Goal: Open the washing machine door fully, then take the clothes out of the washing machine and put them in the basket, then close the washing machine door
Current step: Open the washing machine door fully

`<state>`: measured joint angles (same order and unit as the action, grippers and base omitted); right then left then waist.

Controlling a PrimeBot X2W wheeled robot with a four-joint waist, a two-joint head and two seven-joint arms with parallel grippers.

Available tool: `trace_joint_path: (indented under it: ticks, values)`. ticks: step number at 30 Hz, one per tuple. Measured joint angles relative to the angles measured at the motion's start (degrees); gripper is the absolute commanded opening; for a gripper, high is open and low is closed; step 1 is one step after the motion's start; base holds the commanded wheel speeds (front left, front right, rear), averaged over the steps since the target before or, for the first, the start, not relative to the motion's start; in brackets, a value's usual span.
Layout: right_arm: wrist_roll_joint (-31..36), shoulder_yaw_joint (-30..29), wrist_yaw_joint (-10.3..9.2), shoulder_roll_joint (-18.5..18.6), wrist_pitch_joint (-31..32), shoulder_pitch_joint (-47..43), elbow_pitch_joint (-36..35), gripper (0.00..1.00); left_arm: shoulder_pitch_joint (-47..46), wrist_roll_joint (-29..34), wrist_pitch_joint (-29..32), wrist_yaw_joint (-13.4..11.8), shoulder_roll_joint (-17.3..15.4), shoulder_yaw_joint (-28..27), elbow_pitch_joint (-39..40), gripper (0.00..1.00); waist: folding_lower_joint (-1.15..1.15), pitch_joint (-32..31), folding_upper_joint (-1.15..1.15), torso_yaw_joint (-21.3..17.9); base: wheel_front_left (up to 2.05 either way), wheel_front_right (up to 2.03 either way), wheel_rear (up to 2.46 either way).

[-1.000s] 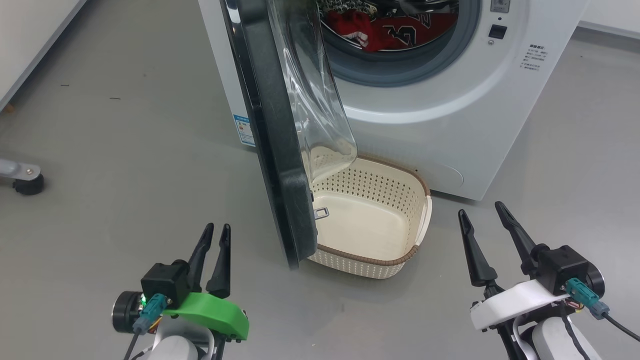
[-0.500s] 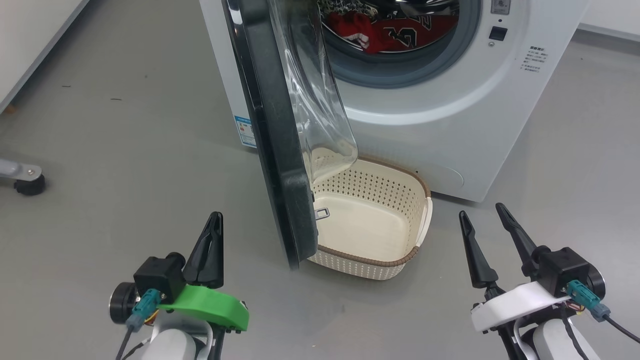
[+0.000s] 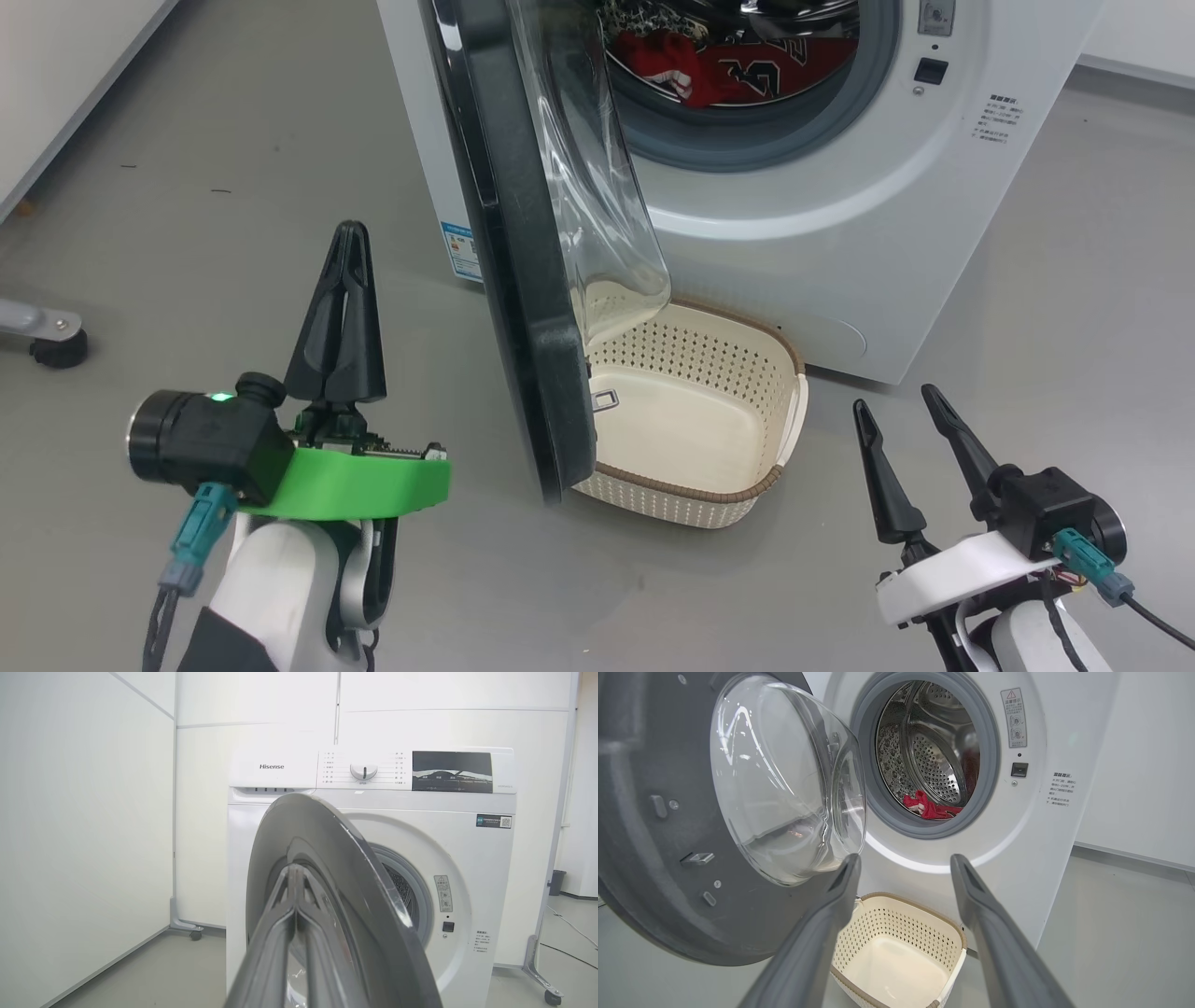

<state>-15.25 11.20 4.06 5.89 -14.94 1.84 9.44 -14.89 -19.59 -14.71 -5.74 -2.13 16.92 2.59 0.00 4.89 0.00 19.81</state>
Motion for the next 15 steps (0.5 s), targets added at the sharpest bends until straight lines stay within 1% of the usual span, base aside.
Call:
trace_joint_path:
  ticks: [3,7,11,15]
  values:
    - [0.38,-0.08,0.27,-0.21,0.00,-0.04,0.01,1.00,-1.16,1.05,-0.05,0.02,0.00,0.45,3.69,0.00,0.00,-0.19,0.00,-0.10,0.00,0.00,0.00]
    - [0.78,-0.26,0.53,-0.41,0.00,-0.09,0.09,1.00,-2.58,1.46,-0.07,1.03,-0.02,2.63,8.27,0.00,0.00,-0.44,0.00,-0.36,0.00,0.00,0.00]
    - [1.09,-0.23,0.60,-0.57,0.00,-0.09,0.18,1.00,-3.39,1.45,-0.08,2.10,-0.03,5.93,11.88,0.00,0.00,-0.54,0.00,-0.88,0.00,0.00,0.00]
    - [1.31,-0.12,1.13,-0.74,0.00,-0.09,0.23,1.00,-3.38,1.19,-0.08,3.41,-0.11,10.66,12.89,0.00,0.00,-0.49,0.00,-1.78,0.00,0.00,0.00]
